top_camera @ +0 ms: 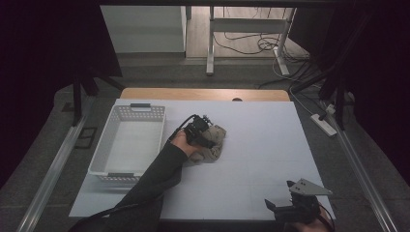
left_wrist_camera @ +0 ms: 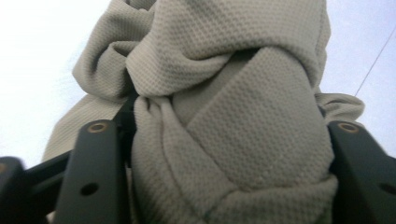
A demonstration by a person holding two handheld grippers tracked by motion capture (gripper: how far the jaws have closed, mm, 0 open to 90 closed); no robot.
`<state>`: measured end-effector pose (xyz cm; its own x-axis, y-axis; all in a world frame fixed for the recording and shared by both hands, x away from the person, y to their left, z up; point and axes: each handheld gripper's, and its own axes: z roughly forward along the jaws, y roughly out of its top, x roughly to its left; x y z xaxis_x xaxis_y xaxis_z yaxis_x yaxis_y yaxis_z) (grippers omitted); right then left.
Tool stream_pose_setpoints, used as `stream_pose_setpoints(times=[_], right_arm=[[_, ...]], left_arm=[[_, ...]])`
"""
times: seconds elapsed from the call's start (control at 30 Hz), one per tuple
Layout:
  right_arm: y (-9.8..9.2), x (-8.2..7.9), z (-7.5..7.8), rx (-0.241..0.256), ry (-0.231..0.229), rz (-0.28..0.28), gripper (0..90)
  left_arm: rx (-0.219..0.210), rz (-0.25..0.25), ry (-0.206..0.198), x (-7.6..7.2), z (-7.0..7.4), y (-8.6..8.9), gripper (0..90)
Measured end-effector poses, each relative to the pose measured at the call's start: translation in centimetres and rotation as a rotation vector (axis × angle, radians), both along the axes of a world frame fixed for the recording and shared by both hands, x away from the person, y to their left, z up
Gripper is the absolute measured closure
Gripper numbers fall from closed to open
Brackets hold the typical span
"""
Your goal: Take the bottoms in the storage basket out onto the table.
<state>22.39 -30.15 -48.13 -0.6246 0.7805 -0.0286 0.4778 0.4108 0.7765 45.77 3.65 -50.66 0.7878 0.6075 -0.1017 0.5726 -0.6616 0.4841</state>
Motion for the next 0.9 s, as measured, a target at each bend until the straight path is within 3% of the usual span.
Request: stream_pose_setpoints(times=[0.43,0.7,0.9], right_arm=[[0.04,0.02,-0.03,-0.003,0.001,0.004,0.4],[0.07,0.03,-0.03,-0.005,0.004,0.007,0.4],[0.1,0.04,-0.04,-0.01,0.005,0.011,0.4]], left_arm=[[0.008,0.022,-0.015,0.03,-0.71,-0.12,23.1],[0.004,0.03,0.013,0.25,-0.65,-0.16,13.3],[0.024,0.03,0.014,0.16,-0.29,-0.4,8.2]])
